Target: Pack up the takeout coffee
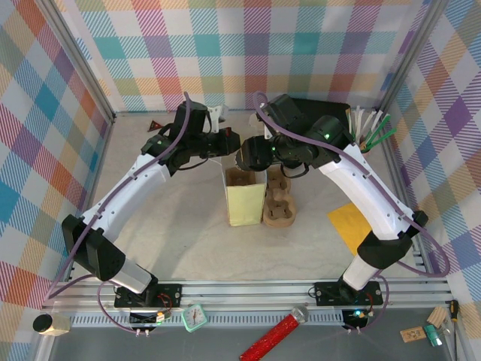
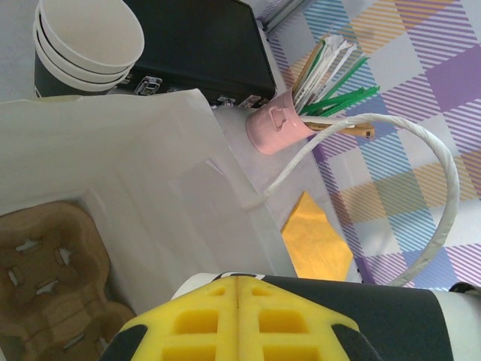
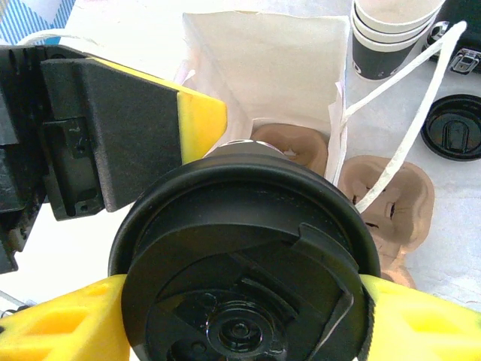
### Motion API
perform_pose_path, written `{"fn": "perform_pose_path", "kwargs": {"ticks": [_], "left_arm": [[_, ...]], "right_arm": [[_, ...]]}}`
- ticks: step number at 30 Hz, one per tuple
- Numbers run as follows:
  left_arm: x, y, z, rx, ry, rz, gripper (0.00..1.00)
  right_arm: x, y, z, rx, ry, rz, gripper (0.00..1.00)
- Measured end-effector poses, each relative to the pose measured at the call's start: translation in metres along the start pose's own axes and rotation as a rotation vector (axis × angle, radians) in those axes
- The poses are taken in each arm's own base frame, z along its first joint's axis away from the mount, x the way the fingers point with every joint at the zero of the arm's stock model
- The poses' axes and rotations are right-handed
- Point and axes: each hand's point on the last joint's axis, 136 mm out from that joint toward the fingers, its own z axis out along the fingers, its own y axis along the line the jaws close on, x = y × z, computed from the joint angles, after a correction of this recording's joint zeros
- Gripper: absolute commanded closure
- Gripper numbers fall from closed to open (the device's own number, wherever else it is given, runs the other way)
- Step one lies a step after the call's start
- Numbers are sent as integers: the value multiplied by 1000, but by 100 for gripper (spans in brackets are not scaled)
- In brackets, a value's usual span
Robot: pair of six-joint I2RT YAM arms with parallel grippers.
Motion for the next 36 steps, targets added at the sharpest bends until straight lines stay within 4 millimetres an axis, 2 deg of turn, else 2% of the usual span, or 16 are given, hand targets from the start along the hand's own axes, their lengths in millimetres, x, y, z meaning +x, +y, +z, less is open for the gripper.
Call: {"fn": "perform_pose_path", "kwargs": {"ticks": [13,15,19,20,21,24,26,31,32,33,36], "left_arm": [[2,1,-1,-1,0,-4,99],[3,2,-2,-6,1,-4,91],[-3,5,-9,-52,-16,9,46],[-8,4,-13,-59,-27,14,37],[-12,2,-16,-60,-38,15,32],[-28,-3,-36,-66,-104,24,30],[-37,-9,-54,-58,-154,28,16],[-54,-25,-97,-38,-279,43,13],[-57,-28,-105,-33,-304,49,3],[-59,-30,-111,-32,-321,48,0],[-62,-34,-125,-30,-367,54,0]], "right_arm": [[0,0,1,0,1,0,35],[0,0,1,0,1,0,35],[0,0,1,0,1,0,35],[0,0,1,0,0,1,35],[0,0,1,-1,0,1,36],[-1,2,1,-6,-7,6,36],[-1,2,2,-6,-2,10,36],[3,8,2,-18,6,18,36],[3,8,2,-17,10,17,36],[4,9,3,-17,13,16,36],[3,11,5,-16,24,15,36]]}}
